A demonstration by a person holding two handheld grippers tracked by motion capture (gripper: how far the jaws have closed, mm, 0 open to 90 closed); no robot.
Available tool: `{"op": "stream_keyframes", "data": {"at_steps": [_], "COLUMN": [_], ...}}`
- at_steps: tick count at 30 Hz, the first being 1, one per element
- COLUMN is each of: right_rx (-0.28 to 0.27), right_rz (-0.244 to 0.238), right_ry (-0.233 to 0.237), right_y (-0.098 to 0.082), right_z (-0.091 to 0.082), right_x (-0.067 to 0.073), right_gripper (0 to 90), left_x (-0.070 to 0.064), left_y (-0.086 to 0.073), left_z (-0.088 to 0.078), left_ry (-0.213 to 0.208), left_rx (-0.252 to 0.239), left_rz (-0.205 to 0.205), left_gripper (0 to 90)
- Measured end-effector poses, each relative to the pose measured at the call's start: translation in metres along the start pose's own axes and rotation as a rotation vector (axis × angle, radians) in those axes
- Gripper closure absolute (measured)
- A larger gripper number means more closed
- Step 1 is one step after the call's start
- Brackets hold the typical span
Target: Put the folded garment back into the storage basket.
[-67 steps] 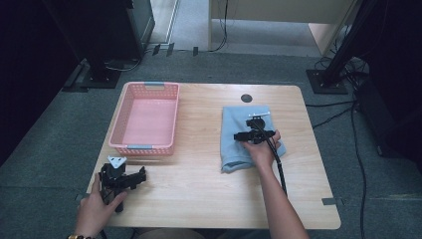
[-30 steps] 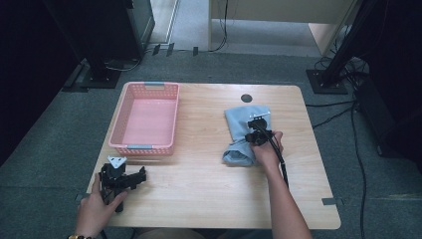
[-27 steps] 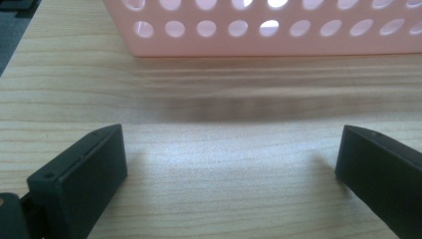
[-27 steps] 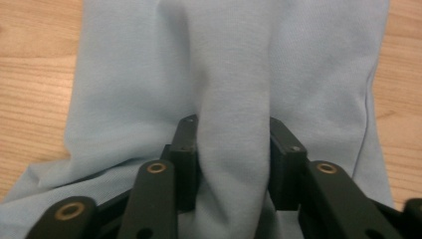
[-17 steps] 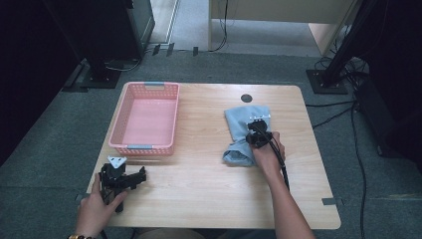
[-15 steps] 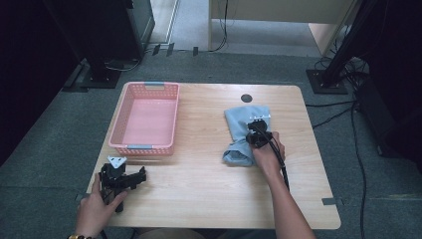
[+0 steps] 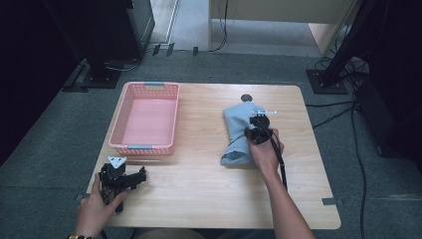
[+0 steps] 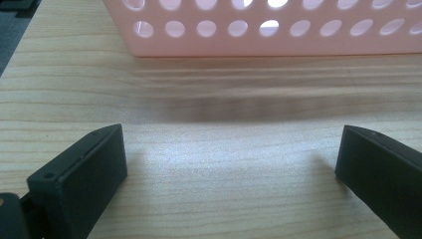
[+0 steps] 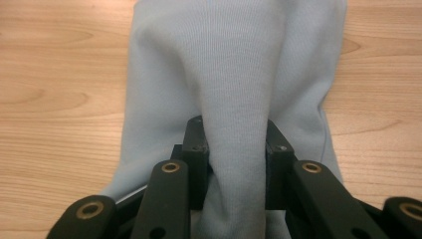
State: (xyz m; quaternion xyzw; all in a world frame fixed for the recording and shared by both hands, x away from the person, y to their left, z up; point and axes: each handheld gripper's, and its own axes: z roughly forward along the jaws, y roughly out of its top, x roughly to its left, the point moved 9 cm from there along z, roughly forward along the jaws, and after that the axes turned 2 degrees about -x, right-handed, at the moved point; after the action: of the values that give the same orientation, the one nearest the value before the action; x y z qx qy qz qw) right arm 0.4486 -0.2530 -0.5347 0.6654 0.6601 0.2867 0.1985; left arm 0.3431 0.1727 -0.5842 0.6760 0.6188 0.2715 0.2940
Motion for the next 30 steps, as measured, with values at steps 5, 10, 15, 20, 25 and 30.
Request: {"op": "stream_keyframes", "data": {"at_steps": [5,10,15,20,25,30], "right_rx": [-0.015,-0.018,-0.025,-0.031,-0.039,-0.038], "right_rz": [-0.014,-0.015,-0.015,-0.018,-0.022,-0.027], "right_ry": [0.008,0.03,0.047,0.068,0.08,0.089], "right_y": [0.009,0.017,0.026,0.035,0.042,0.048], "right_z": [-0.01,-0.017,-0.024,-0.03,-0.035,-0.038], "right_x": [0.01,0.023,0.038,0.053,0.065,0.074], "right_gripper": [72.2,72.0,71.9,71.9,71.9,71.9], "left_x": [0.0,0.0,0.0,0.0,0.0,0.0], "left_y": [0.0,0.0,0.0,0.0,0.0,0.0], "left_z": [0.0,0.0,0.0,0.0,0.0,0.0], "left_ry": [0.0,0.0,0.0,0.0,0.0,0.0], "left_rx": [0.0,0.0,0.0,0.0,0.0,0.0], "left_rz": [0.0,0.0,0.0,0.0,0.0,0.0], "left_gripper": [0.0,0.0,0.0,0.0,0.0,0.0]}}
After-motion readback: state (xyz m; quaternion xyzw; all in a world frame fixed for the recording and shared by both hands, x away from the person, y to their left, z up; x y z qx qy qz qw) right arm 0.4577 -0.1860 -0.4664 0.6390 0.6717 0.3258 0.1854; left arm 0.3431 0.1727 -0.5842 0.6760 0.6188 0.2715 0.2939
